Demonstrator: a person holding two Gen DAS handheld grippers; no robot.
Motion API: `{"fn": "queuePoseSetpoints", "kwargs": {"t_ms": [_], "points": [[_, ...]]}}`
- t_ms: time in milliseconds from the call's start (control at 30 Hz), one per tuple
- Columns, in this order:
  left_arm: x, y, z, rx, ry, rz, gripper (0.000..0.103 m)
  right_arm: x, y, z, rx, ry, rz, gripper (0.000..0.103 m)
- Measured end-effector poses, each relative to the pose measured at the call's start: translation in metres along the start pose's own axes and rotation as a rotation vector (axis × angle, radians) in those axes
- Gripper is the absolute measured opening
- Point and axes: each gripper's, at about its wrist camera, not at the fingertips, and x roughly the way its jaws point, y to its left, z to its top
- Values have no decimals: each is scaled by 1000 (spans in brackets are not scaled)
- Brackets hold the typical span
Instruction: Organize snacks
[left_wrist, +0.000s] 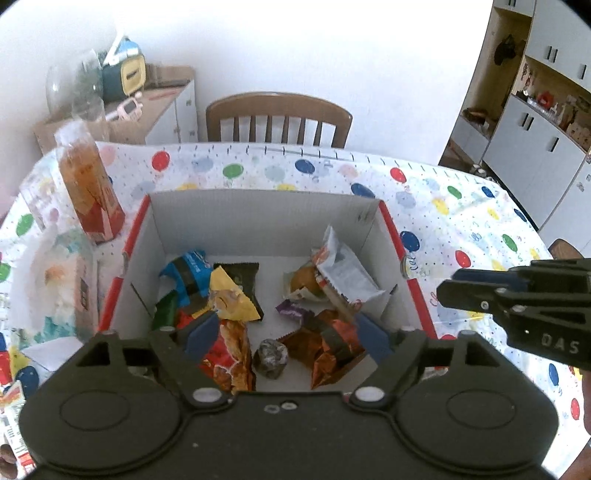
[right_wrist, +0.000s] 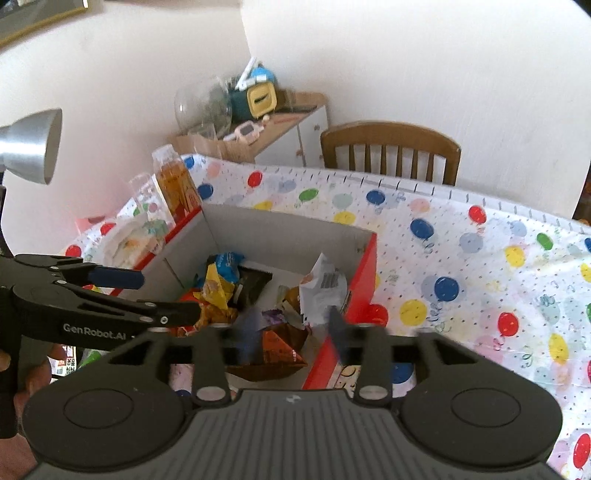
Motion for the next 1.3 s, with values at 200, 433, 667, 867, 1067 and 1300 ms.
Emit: {"fn": "queuePoseSetpoints", "kwargs": {"t_ms": [200, 433, 667, 867, 1067, 1300], "points": [[-21, -4, -4, -3, -57, 23, 90, -22, -1, -6, -17, -38, 20, 68], [-48, -8, -10, -16, -124, 27, 100, -40, 1, -18, -25, -64, 31, 79], [-64, -16, -18, -17, -160, 45, 102, -56, 2, -26, -25, -97, 33, 84], [-72, -20, -24, -21, -167, 49, 102, -63, 2, -31, -10, -114, 41, 90], [-75, -23, -28, -15, -170, 82, 103, -69, 5, -37, 12, -140, 29, 103], [-82, -26, -35, -30, -174, 82, 103, -75, 10, -45, 24, -149, 35, 103]]}}
